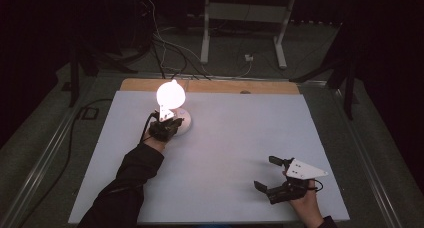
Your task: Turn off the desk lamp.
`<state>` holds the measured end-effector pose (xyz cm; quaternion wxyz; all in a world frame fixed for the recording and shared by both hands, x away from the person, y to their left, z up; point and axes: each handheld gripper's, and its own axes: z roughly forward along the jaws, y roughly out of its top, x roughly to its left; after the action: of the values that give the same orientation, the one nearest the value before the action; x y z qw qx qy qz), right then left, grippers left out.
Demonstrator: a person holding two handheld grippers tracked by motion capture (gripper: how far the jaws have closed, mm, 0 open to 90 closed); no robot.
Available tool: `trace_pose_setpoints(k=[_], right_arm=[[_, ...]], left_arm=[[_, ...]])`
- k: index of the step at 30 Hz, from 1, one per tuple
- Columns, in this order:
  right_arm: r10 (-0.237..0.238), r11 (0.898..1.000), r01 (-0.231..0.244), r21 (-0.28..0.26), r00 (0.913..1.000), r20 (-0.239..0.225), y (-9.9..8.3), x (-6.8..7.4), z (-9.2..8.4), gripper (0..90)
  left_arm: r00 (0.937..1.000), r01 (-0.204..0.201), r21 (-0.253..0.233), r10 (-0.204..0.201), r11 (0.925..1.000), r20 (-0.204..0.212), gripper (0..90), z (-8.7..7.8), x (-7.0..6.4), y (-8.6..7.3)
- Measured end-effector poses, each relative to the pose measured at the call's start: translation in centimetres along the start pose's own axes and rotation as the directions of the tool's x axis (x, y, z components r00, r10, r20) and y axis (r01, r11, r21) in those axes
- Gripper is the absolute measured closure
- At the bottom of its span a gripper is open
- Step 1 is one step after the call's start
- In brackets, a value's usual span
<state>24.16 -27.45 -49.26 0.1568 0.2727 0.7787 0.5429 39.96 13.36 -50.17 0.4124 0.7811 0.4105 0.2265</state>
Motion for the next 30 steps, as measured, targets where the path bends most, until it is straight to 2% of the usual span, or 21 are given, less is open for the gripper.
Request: trace_pose_setpoints(k=[10, 20, 30], right_arm=[[0.000, 1.000, 0.000, 0.004, 1.0000, -0.002, -0.03, 0.05, 0.05, 0.0], [0.000, 1.000, 0.001, 0.008, 1.0000, -0.003, -0.06, 0.04, 0.06, 0.0], [0.000, 1.000, 0.000, 0.009, 1.0000, -0.003, -0.05, 0.03, 0.07, 0.0]], left_arm=[[0.9999, -0.015, 0.013, 0.015, 0.9998, -0.002, 90.0, 0.45, 0.01, -0.25], [1.0000, -0.006, 0.020, 0.007, 0.9998, -0.006, 90.0, 0.79, 0.14, -0.47], [0.9998, -0.017, 0.029, 0.017, 0.9994, -0.012, 90.0, 0.87, 0.09, -0.60]])
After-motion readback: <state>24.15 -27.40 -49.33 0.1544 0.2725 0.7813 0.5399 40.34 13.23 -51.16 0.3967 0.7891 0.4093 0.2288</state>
